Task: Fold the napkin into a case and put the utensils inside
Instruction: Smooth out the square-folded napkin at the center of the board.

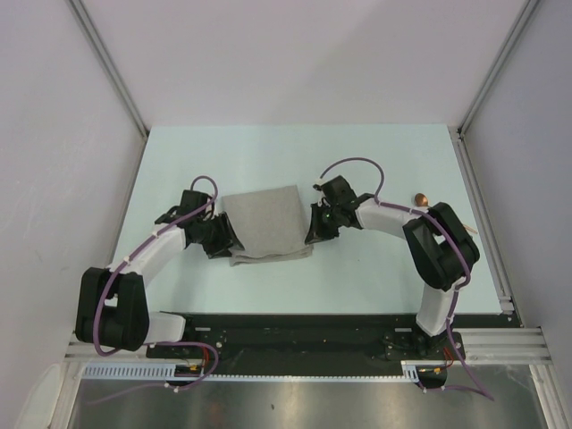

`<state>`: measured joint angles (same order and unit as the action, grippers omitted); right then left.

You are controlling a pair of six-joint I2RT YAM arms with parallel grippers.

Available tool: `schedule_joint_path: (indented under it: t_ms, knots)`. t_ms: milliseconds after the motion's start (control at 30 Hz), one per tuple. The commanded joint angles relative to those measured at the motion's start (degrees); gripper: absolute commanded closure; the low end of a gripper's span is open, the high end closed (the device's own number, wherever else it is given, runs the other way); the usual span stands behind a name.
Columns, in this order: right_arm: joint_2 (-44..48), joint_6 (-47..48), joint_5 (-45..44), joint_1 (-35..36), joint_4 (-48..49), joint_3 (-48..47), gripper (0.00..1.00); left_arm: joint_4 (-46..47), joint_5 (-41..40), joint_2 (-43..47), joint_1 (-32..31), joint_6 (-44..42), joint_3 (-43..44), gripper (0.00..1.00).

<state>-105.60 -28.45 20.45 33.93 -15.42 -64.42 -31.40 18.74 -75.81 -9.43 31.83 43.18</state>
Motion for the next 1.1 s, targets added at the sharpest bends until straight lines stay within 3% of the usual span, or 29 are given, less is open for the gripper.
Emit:
schedule_joint_path:
  t_ms: [0, 733, 900, 1067]
  knots:
    - [3.1, 0.4, 0.3, -0.4, -0.6, 0.3, 1.00, 1.0, 1.3, 0.1, 0.4, -1.4, -0.2, 0.49]
    - [2.7, 1.3, -2.7, -0.8, -0.8, 1.9, 0.99, 0.8, 1.6, -0.6, 0.4, -1.7, -0.5, 0.47]
    - [3.1, 1.1, -3.0, -0.5, -0.8, 1.7, 0.93, 1.1, 1.6, -0.7, 0.4, -1.8, -0.6, 0.47]
    - [3.6, 1.4, -4.9, -0.6, -3.1, 0.6, 0.77, 1.2, 1.6, -0.7, 0.4, -1.8, -1.0, 0.47]
